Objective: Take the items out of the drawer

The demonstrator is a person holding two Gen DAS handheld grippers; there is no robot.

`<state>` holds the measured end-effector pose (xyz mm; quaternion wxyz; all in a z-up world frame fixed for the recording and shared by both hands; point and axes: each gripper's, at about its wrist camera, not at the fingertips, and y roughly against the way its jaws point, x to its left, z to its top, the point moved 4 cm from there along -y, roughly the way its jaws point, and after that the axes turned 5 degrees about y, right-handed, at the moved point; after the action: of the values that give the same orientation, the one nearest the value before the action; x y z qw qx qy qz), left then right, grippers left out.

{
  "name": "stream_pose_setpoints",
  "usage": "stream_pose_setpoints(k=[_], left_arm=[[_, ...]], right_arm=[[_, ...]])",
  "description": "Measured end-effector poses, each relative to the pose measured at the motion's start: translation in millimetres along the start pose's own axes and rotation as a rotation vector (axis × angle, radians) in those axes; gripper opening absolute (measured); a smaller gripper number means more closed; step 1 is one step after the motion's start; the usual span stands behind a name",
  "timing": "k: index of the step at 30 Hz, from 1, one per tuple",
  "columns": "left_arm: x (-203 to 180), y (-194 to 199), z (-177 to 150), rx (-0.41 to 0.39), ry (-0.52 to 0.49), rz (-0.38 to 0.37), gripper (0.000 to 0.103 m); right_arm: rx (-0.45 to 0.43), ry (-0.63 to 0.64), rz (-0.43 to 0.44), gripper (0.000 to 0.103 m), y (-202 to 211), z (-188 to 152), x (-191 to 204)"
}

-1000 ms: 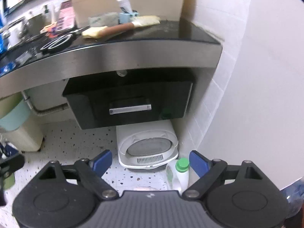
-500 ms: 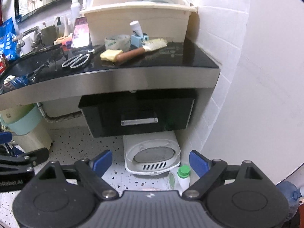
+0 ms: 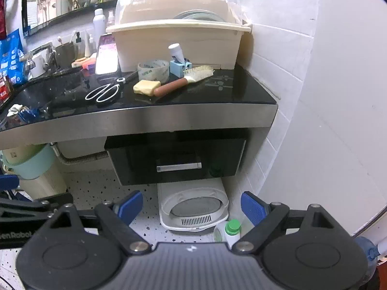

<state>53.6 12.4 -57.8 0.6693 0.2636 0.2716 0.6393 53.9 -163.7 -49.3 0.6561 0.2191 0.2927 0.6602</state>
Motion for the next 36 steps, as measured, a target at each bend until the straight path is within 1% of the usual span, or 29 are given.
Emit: stream_pose_setpoints(k=[13,36], left_arm=[[3.7,-8.5,-2.5,0.036,0.029,0.01,0.1],[4.2,-13.3,-3.3,0.045,0.034,0.022,0.1]], right_arm=[[0.001,-0.008,0.006,0.088,-3.2,0.3,2.9],[0.016,-0.026,0.027,0.088,-8.7,-5.7,7.0]])
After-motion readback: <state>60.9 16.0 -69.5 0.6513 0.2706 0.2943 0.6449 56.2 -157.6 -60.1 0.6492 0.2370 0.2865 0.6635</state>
